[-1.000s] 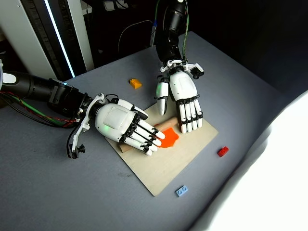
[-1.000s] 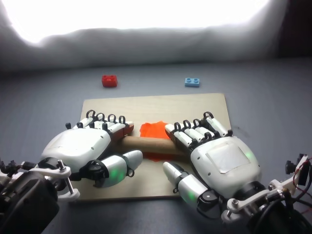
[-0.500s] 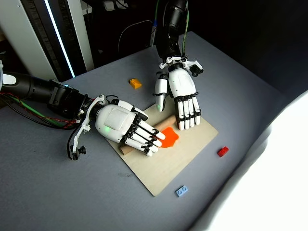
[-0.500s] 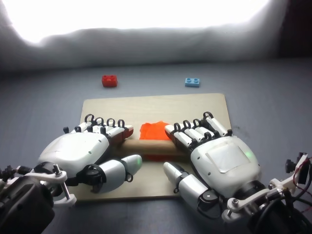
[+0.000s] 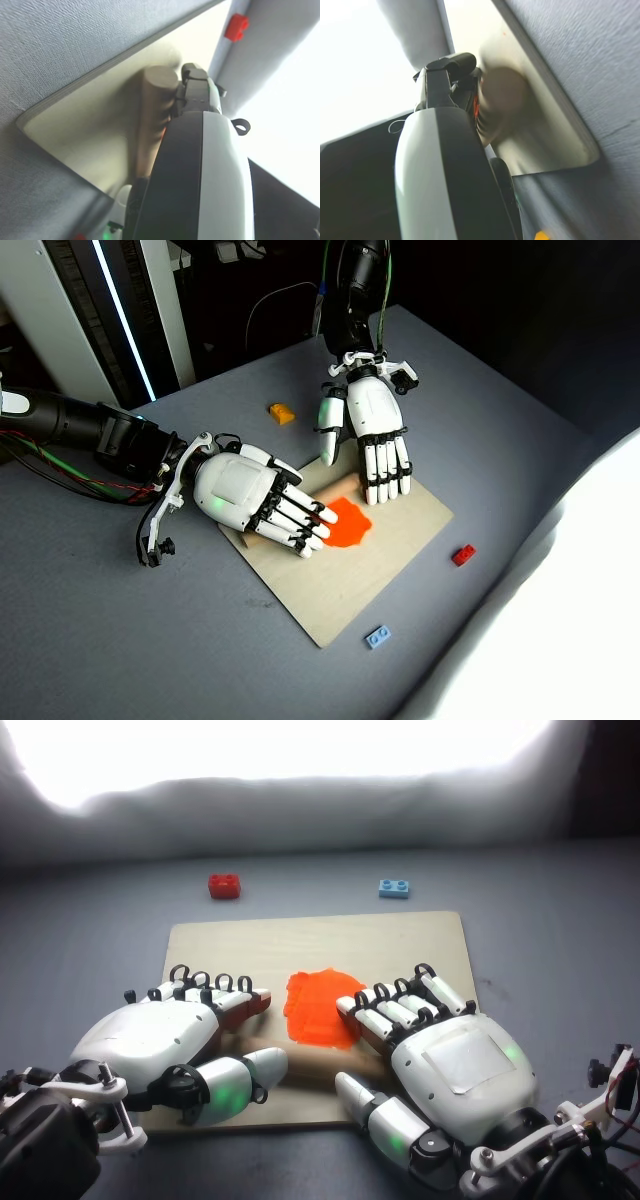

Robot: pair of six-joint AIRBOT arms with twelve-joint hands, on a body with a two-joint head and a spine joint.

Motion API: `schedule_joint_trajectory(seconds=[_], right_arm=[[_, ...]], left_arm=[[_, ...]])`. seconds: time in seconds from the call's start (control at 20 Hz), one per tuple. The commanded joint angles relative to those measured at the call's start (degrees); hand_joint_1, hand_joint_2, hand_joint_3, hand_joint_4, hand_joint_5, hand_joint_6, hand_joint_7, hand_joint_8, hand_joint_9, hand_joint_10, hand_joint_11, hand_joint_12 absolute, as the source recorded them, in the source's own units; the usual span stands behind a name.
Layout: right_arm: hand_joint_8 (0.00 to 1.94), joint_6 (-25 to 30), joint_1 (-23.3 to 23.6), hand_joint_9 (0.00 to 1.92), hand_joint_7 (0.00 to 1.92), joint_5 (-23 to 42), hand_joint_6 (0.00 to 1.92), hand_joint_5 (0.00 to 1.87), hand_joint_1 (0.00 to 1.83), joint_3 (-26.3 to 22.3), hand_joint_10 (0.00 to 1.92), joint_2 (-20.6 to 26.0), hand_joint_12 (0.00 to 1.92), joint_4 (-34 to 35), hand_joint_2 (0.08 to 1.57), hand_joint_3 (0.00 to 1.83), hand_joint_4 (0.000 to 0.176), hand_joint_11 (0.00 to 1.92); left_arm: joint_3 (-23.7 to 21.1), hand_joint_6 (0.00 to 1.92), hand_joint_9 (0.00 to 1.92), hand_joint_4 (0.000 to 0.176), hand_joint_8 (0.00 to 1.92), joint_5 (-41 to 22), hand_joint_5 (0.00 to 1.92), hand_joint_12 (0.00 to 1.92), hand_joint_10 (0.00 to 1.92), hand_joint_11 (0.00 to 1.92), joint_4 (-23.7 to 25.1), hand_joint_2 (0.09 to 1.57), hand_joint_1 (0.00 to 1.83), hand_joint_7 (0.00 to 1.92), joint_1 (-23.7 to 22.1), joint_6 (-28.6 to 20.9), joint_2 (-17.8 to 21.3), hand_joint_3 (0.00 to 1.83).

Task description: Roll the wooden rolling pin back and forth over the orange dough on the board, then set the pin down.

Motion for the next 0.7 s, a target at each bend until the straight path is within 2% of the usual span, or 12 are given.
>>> schedule_joint_trajectory(seconds=[0.0, 0.2, 0.35, 0.5, 0.65], right_arm=[[0.00, 0.1, -1.0, 0.46, 0.47, 2.3, 0.01, 0.38, 0.00, -0.4, 0.01, -0.4, 0.94, -0.5, 1.53, 0.00, 0.000, 0.00], [0.00, 0.1, -1.0, 0.46, 0.47, 2.3, 0.01, 0.39, 0.00, -0.5, 0.01, -0.3, 0.95, -0.6, 1.52, 0.00, 0.000, 0.00], [0.00, 0.1, -1.0, 0.47, 0.48, 2.3, 0.01, 0.39, 0.00, -0.5, 0.01, -0.3, 0.95, -0.6, 1.52, 0.00, 0.000, 0.00], [0.01, 0.1, -1.0, 0.49, 0.49, 2.3, 0.01, 0.41, 0.00, -0.5, 0.02, -0.3, 1.00, -0.6, 1.53, 0.00, 0.000, 0.00], [0.00, -0.1, -1.0, 0.47, 0.48, 2.0, 0.01, 0.40, 0.00, -0.5, 0.01, -0.3, 0.96, -1.0, 1.53, 0.00, 0.000, 0.00]], left_arm=[[-0.3, 0.00, 0.22, 0.000, 0.00, -2.7, 0.25, 0.22, 0.00, 0.00, 1.2, 1.45, 0.00, 0.29, 0.2, -0.3, 0.4, 0.00], [-0.5, 0.00, 0.21, 0.000, 0.00, -3.1, 0.23, 0.18, 0.00, 0.00, 2.0, 1.45, 0.00, 0.29, 0.9, -1.3, 0.6, 0.00], [-0.4, 0.01, 0.23, 0.000, 0.00, -4.2, 0.26, 0.26, 0.00, 0.00, 1.9, 1.45, 0.00, 0.31, 1.7, -2.0, 0.5, 0.00], [-0.2, 0.00, 0.23, 0.000, 0.00, -4.6, 0.24, 0.23, 0.00, 0.00, 1.9, 1.45, 0.00, 0.30, 1.4, -2.2, 0.4, 0.00], [-0.2, 0.00, 0.22, 0.000, 0.00, -4.6, 0.24, 0.21, 0.00, 0.00, 1.9, 1.45, 0.00, 0.29, 1.2, -2.2, 0.7, 0.00]])
